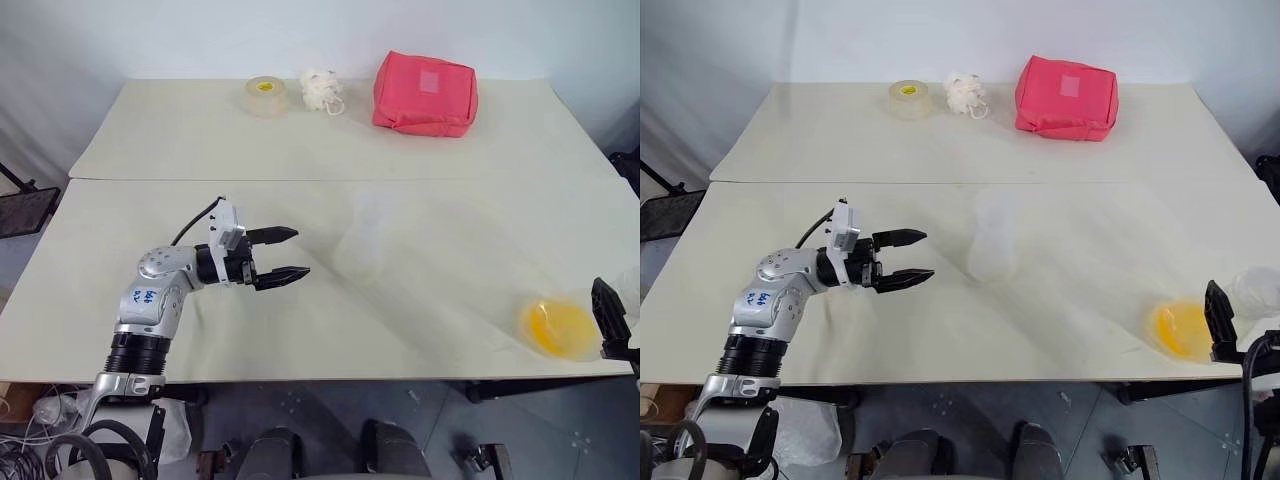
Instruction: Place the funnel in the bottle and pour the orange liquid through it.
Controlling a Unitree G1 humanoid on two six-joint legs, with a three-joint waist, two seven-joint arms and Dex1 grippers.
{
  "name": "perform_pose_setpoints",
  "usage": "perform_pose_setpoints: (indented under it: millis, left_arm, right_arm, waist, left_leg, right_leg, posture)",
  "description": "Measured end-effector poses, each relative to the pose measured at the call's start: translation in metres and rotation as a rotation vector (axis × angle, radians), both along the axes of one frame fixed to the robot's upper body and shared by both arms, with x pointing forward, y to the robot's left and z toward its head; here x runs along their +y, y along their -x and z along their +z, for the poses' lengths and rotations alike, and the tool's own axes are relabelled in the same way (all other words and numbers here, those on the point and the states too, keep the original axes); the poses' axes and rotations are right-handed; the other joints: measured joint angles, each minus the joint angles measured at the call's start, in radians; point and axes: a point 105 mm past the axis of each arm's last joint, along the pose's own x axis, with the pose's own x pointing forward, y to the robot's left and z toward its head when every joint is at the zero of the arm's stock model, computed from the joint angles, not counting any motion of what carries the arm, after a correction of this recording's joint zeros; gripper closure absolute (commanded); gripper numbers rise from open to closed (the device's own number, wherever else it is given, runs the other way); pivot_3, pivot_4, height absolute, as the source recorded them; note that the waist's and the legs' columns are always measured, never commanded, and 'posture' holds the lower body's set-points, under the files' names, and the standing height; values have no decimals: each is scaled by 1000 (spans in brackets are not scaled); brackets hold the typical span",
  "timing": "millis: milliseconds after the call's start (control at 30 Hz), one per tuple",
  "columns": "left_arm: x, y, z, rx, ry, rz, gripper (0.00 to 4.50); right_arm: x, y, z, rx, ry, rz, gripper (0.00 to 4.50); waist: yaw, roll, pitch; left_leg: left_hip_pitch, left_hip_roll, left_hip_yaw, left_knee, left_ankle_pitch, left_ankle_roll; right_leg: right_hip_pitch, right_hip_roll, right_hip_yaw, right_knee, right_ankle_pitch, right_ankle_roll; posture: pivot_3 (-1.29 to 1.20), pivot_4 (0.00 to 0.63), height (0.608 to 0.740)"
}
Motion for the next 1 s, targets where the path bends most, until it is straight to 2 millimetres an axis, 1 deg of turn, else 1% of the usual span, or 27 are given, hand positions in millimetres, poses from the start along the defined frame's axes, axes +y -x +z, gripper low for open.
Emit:
perform_pose_setpoints:
  millis: [167,333,667,967,1000]
  left_arm:
    - [-6,0,-1,4,13,-6,75]
    - [-6,0,-1,5,13,-4,75]
    - [-6,0,0,-2,9,3,75]
    - [-7,1,4,-11,2,4,75]
    - [-7,1,4,-10,2,5,26]
  right_arm:
    - [2,2,1,-4,-5,0,0]
    - [0,2,-3,-3,-21,-16,0]
    - [-11,-15,-12,-13,-54,-47,0]
    - [-14,-24,-16,-19,-57,-53,0]
    - [-14,-25,-16,-20,-59,-54,185]
  waist:
    - [0,0,0]
    - [0,0,0]
    - [0,0,0]
    - [-1,0,0]
    - [-1,0,0]
  left_leg:
    - [0,0,0,0,0,0]
    - [1,0,1,0,0,0]
    - [1,0,2,-1,0,0]
    - [1,0,3,-1,0,0]
    - [1,0,3,-1,0,0]
  right_leg:
    - [0,0,0,0,0,0]
    - [0,0,1,0,0,0]
    - [0,1,2,0,0,0]
    - [0,1,2,0,0,0]
    - [0,1,2,0,0,0]
  posture:
    - [0,150,740]
    - [0,150,740]
    - [0,150,740]
    - [0,150,740]
    - [0,150,740]
